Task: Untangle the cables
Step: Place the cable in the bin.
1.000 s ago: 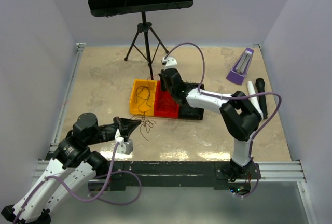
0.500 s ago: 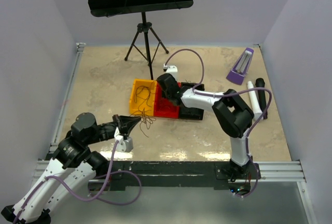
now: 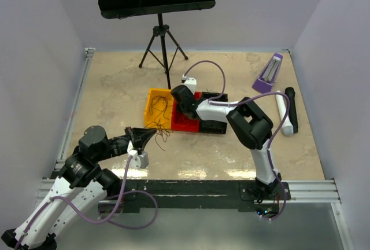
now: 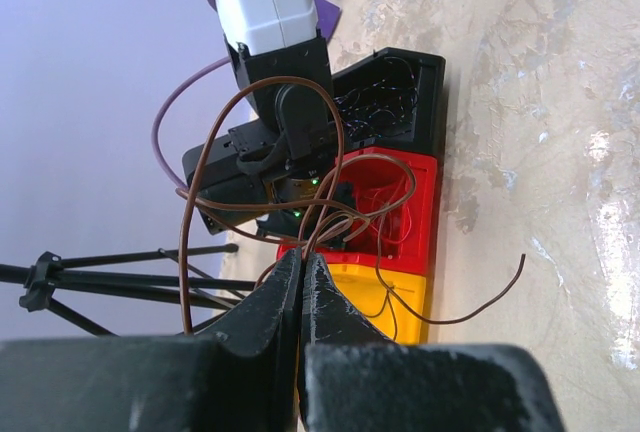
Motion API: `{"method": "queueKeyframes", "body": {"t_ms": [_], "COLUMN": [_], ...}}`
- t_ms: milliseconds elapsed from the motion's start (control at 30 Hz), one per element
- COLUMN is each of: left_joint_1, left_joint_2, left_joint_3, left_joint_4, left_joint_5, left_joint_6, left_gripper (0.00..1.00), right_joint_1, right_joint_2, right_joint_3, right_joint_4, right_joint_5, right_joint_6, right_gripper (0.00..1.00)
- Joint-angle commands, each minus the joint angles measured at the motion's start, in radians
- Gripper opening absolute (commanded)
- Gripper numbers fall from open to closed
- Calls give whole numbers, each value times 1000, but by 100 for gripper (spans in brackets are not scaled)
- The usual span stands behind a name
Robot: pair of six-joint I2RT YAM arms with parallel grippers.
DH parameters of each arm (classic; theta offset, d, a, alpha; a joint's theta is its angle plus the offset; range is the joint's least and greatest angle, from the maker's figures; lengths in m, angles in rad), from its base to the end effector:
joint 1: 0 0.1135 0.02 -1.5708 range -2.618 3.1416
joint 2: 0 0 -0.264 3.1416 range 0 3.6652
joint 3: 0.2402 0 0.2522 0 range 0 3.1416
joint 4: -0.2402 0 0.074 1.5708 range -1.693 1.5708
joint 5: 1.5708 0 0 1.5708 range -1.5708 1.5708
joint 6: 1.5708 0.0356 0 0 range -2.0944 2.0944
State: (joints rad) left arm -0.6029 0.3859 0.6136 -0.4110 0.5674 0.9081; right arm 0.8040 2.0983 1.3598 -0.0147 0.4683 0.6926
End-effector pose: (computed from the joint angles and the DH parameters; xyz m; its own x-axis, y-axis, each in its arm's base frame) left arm 0.0738 -0.0740 0.3077 0.6277 0.3750 -0.6822 0.6804 0.1615 0.7149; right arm 0.3249 0.3140 0.1487 -0.6297 0.1677 -0.7586 -0.0157 0.9735 0.2282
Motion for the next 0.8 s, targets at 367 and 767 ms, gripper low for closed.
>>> {"method": "queueKeyframes", "body": {"t_ms": [367, 767], "left_joint_1": [2, 3], "left_joint_2": [-4, -2], "left_joint_3": [26, 25], "left_joint_4": [24, 17], "left_joint_5": [-26, -29], "left_joint_6": [5, 17], "left_gripper": [0, 0], "right_joint_1": [-2, -8], "right_joint_2": [-225, -388], "right_joint_3": [-16, -7], "right_joint_4": [-148, -162], "right_joint_5": [-123, -166], "right_joint_6": [-51, -108], "right_gripper": [50, 49]}}
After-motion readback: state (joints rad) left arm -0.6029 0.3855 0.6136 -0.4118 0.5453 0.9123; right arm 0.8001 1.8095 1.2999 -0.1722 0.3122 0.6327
